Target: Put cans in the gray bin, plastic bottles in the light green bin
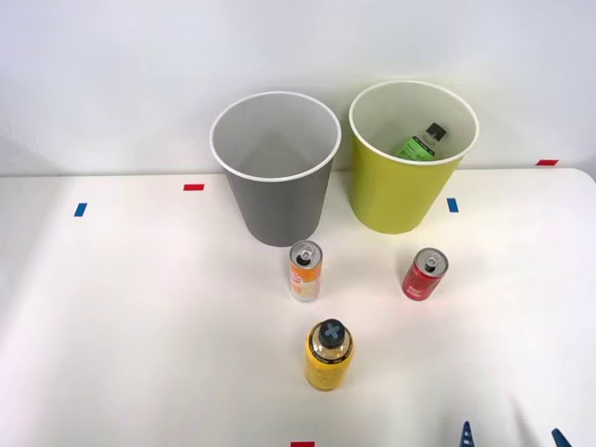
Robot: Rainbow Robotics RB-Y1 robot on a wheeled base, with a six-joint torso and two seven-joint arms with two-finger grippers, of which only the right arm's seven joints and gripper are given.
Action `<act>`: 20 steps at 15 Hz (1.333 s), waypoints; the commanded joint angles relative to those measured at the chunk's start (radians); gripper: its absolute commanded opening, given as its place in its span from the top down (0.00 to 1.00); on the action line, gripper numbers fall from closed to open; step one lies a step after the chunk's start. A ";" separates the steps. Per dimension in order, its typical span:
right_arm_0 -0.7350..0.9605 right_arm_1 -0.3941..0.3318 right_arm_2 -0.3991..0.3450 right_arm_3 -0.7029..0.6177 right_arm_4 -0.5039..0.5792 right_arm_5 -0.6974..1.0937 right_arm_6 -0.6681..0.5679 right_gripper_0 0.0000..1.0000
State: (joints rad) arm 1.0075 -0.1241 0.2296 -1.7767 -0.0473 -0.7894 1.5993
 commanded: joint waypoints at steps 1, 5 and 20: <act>0.014 -0.008 0.010 -0.001 -0.005 -0.024 -0.001 0.00; 0.020 -0.006 0.004 0.000 0.003 -0.027 0.011 0.00; 0.020 -0.006 0.004 0.000 0.004 -0.027 0.013 0.00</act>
State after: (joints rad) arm 1.0278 -0.1305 0.2333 -1.7764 -0.0432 -0.8162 1.6122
